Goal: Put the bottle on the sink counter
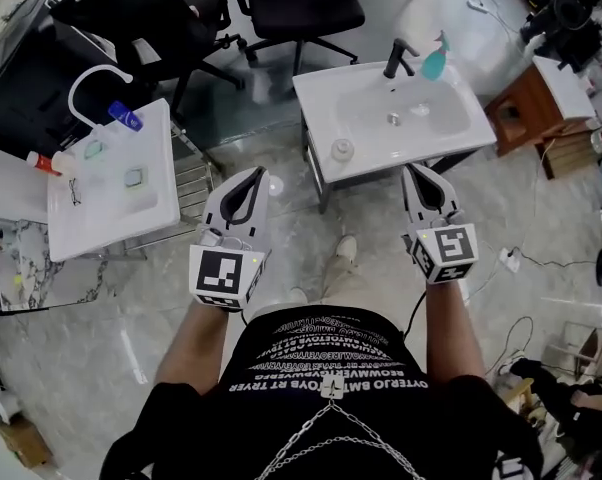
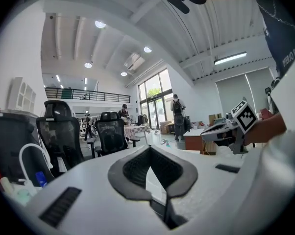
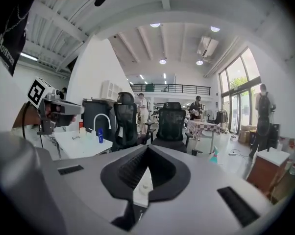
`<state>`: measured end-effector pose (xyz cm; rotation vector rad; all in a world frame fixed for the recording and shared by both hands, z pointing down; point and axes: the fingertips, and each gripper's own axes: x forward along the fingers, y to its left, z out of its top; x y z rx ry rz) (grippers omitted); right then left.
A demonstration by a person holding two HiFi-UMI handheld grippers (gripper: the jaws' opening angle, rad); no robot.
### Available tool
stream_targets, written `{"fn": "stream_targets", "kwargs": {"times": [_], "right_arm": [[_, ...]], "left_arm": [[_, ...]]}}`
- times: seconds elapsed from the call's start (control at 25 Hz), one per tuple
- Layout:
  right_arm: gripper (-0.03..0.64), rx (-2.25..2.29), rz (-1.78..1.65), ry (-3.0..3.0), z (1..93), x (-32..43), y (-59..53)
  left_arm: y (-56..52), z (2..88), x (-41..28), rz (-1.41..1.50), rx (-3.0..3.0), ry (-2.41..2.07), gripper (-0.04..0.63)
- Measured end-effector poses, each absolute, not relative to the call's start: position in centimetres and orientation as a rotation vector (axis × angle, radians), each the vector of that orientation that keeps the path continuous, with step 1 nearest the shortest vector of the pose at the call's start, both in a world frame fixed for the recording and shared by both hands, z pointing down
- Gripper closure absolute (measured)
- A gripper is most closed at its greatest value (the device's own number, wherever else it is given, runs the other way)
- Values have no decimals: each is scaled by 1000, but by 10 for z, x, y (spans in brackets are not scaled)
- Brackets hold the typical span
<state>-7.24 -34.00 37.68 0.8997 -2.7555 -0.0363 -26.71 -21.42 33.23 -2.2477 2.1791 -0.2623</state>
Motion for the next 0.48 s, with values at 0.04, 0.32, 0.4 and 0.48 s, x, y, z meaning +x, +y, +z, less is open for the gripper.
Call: {"fn": "stream_targets", "kwargs": {"times": [0.04, 0.32, 0.4, 0.48], "right_arm": [[620, 904, -55, -2757, 371, -72, -330], [620, 914, -101, -2764, 351, -71, -279], [620, 907, -99, -2759, 352, -72, -269], [620, 894, -101, -2752, 354, -75, -260]], "left_arm": [[-207, 331, -265, -254, -2254, 2172, 589], [-166, 332, -256, -256, -2279, 2121, 591], [-158, 334, -256, -256, -2284, 2115, 590], [-150, 334, -257, -253, -2285, 2110, 590]]}}
